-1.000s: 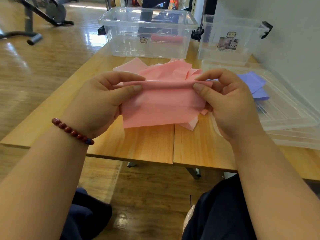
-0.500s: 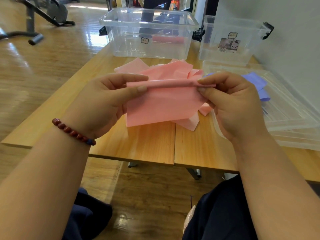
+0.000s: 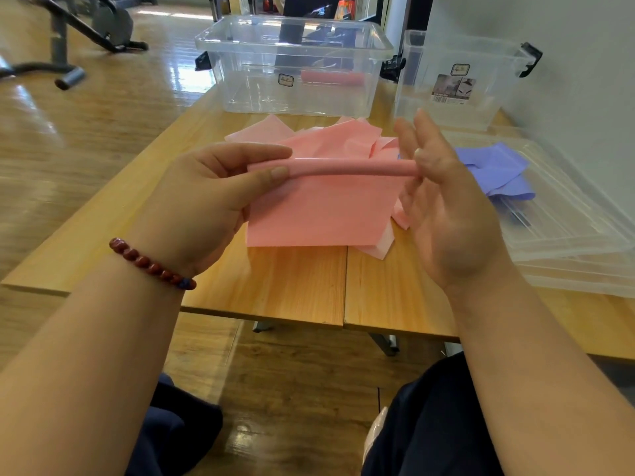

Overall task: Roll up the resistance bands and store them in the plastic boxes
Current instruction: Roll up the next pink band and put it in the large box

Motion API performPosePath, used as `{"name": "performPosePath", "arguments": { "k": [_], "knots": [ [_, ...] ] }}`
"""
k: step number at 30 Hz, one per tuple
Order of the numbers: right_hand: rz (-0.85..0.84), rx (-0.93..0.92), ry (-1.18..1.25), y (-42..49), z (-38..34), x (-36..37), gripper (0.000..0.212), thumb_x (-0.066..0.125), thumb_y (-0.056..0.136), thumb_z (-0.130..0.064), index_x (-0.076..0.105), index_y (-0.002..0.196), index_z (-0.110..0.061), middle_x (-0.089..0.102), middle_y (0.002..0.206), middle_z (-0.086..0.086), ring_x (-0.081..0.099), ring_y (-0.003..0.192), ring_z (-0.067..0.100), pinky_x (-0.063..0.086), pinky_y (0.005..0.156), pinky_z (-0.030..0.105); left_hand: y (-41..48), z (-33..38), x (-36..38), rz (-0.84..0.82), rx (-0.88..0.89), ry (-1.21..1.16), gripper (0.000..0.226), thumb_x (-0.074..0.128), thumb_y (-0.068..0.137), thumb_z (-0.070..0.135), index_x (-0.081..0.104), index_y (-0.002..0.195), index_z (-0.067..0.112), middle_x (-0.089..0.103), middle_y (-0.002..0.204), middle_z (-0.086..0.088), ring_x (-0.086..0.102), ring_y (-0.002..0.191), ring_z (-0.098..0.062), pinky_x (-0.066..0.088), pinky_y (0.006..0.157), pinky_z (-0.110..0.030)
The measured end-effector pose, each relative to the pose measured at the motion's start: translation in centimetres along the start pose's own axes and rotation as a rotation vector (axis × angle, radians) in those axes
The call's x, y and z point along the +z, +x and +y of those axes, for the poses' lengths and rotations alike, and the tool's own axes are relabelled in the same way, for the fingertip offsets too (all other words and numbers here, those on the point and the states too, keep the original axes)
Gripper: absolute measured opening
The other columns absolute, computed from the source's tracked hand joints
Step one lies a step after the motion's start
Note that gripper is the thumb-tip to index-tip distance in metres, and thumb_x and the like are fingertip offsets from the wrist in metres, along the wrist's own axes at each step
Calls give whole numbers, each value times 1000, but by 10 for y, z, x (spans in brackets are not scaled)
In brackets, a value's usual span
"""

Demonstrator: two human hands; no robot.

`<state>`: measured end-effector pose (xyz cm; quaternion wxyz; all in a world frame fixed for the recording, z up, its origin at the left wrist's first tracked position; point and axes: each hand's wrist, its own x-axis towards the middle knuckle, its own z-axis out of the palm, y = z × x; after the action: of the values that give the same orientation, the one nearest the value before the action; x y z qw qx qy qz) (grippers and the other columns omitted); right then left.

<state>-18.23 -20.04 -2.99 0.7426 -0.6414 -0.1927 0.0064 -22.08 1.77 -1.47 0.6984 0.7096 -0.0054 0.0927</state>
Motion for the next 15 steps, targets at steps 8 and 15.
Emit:
{"name": "performPosePath", "arguments": {
  "k": [8, 15],
  "knots": [
    [4, 58, 238, 3, -2, 1, 73, 37, 86, -41, 21, 155, -23, 37, 153, -12, 49, 127, -2, 47, 97, 25, 0, -2, -2, -49, 16, 48, 22, 72, 67, 31, 79, 88, 29, 71, 105, -4, 66, 103, -20, 54, 81, -26],
    [-8, 75, 127, 3, 0, -4, 69, 44, 87, -36, 25, 153, -28, 40, 153, -12, 43, 135, 2, 42, 107, 32, 1, -2, -3, -52, 38, 67, 19, 72, 67, 32, 80, 85, 33, 70, 104, -4, 65, 103, -20, 55, 82, -29]
  ]
}}
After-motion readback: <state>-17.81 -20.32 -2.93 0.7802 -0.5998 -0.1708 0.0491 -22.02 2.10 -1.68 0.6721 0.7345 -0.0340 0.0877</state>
